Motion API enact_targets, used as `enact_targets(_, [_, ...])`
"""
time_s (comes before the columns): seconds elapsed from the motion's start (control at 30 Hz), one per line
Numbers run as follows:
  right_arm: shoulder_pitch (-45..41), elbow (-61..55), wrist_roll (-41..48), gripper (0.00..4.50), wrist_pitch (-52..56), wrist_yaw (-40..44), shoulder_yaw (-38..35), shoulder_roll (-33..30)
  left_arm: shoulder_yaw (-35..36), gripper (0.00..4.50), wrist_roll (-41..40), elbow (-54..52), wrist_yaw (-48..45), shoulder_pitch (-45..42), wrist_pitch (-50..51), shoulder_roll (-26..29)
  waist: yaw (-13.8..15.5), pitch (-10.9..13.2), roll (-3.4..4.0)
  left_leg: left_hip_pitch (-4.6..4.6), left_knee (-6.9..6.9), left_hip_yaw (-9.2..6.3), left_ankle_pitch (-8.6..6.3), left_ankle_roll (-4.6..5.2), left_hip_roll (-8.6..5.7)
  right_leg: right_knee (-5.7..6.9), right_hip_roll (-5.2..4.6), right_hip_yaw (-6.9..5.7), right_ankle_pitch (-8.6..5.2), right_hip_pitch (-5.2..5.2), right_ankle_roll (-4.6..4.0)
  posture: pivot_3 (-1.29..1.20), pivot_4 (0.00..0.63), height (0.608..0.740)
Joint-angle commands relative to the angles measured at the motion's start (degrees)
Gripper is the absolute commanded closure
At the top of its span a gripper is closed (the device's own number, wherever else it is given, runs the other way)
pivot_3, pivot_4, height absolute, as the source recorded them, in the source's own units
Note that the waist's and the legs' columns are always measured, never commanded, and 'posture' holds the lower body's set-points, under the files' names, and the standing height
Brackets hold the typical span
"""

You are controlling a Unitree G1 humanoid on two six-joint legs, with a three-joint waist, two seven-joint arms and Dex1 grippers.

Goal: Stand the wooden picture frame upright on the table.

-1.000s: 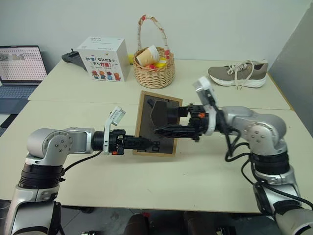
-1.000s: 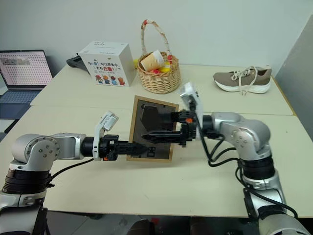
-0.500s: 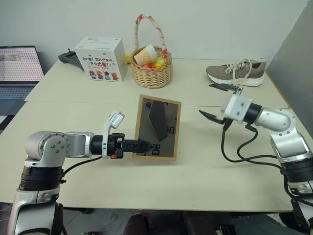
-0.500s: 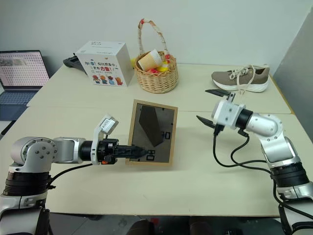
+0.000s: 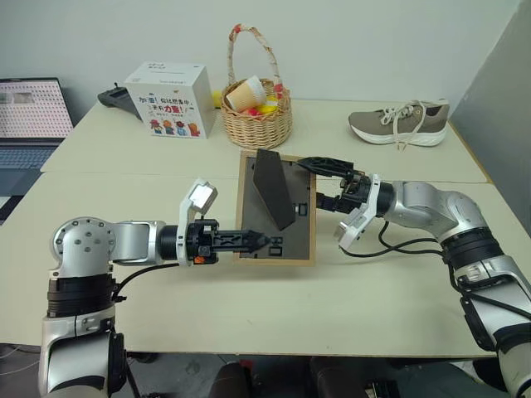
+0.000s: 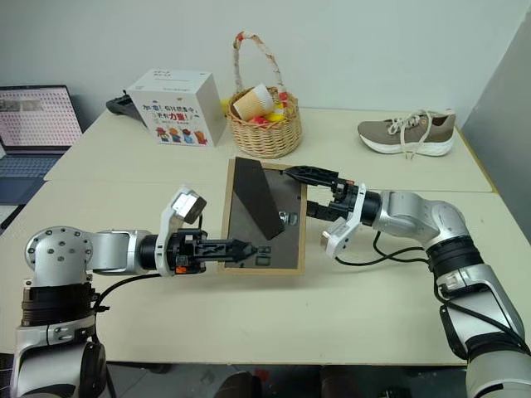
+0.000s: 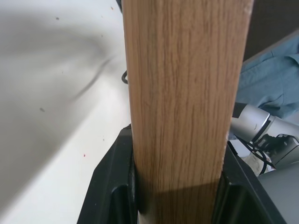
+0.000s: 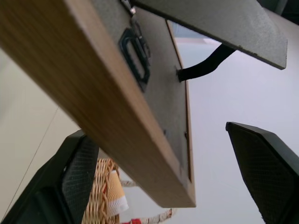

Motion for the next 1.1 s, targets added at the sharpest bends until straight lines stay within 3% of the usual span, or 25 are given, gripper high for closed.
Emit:
enact_targets(0.03, [-2.01, -0.71, 1.16, 1.23, -1.75, -2.38, -0.62, -1.12, 1.63, 3.21, -4.77, -1.76, 2.37, 0.03, 0.22, -0.37, 0.00, 0.00, 0.00, 0.00, 0.02, 0.00, 0.00, 0.00, -0.01, 0.01, -0.02, -0.01, 0.00, 0.02, 0.00, 0.00, 0.150, 0.740])
enact_targets(0.23, [-2.03, -0.92, 1.12, 2.54, -2.51, -2.74, -0.58, -1.54, 0.73, 3.21, -6.77, -3.98, 5.08, 2.19, -1.39, -0.76, -0.17, 0.00, 0.00, 0.01, 0.04, -0.02, 0.00, 0.01, -0.03, 0.02, -0.02, -0.03, 0.00, 0.05, 0.00, 0.00, 0.150, 0.740])
enact_targets(0.33, [-2.25, -0.90, 1.20, 2.69, -2.96, -2.76, -0.75, -1.68, 0.62, 3.21, -5.51, -6.44, 5.53, 3.67, -4.29, -1.38, -0.17, 0.00, 0.00, 0.02, 0.05, -0.02, 0.00, 0.01, -0.03, 0.03, -0.01, -0.03, 0.00, 0.05, 0.00, 0.00, 0.150, 0.740])
enact_targets(0.4, [-2.25, -0.45, 1.27, 2.70, -3.42, -2.85, -0.78, -1.96, 1.13, 2.50, -4.98, -6.71, 6.06, 4.86, -6.41, -2.28, -0.16, 0.00, 0.00, 0.03, 0.05, -0.02, 0.00, 0.01, -0.03, 0.03, -0.02, -0.02, 0.00, 0.05, 0.00, 0.00, 0.150, 0.740])
enact_targets(0.43, [-2.19, -0.05, 1.49, 2.70, -3.63, -2.81, -0.76, -2.12, 1.41, 2.45, -5.24, -6.25, 6.47, 5.33, -6.99, -2.65, -0.16, 0.00, 0.00, 0.02, 0.05, -0.02, 0.00, 0.01, -0.03, 0.03, -0.02, -0.03, 0.00, 0.05, 0.00, 0.00, 0.150, 0.740])
enact_targets(0.5, [-2.08, 1.17, 2.81, 3.07, -4.00, -2.10, -0.57, -2.44, 1.85, 1.89, -6.34, -5.38, 7.33, 5.82, -7.45, -2.56, -0.16, -0.01, 0.00, 0.03, 0.07, -0.02, 0.00, 0.00, -0.02, 0.03, -0.02, -0.03, 0.00, 0.07, 0.00, 0.00, 0.150, 0.740])
enact_targets(0.7, [-1.61, 7.07, 17.55, 3.19, -3.26, 8.14, 3.75, -1.97, 8.15, 0.57, -11.51, -0.80, 16.49, 5.57, -12.22, -0.15, -0.26, -0.01, -0.01, 0.06, 0.09, -0.02, -0.01, 0.02, -0.03, 0.03, -0.02, -0.03, 0.00, 0.11, 0.00, 0.00, 0.150, 0.740])
enact_targets(0.8, [-0.58, 7.84, 34.05, 3.19, 5.21, 21.36, 6.12, 0.98, 11.38, 0.01, -10.57, -5.71, 20.90, 10.26, -16.04, 0.58, -0.80, -0.01, -0.01, 0.14, 0.07, 0.00, -0.02, 0.03, 0.05, 0.00, -0.04, 0.00, 0.00, 0.17, 0.00, 0.00, 0.150, 0.740])
enact_targets(0.9, [1.58, 3.76, 51.62, 3.19, 20.97, 38.69, 5.82, 5.17, 12.60, 0.00, -1.51, -13.03, 23.43, 14.29, -23.45, 2.15, -0.83, -0.01, -0.03, 0.28, -0.04, -0.04, -0.02, 0.03, 0.15, -0.01, -0.11, -0.03, 0.00, 0.27, 0.00, 0.00, 0.150, 0.740])
enact_targets(0.97, [2.92, -0.47, 62.19, 3.19, 38.15, 48.07, 3.92, 9.56, 11.50, 0.00, 6.36, -20.77, 22.20, 17.62, -28.94, 4.40, -0.85, 0.00, -0.04, 0.28, -0.05, -0.09, -0.01, 0.03, 0.17, 0.00, -0.13, -0.08, 0.01, 0.30, 0.00, 0.00, 0.150, 0.740])
enact_targets(1.1, [2.76, -2.39, 75.76, 3.20, 69.19, 57.55, 0.25, 15.00, 5.47, 0.00, 21.00, -29.73, 20.12, 23.02, -39.58, 6.03, -0.02, 0.01, -0.02, 0.30, -0.12, -0.09, 0.01, 0.01, 0.15, -0.01, -0.32, -0.12, 0.01, 0.30, -0.01, 0.00, 0.150, 0.740])
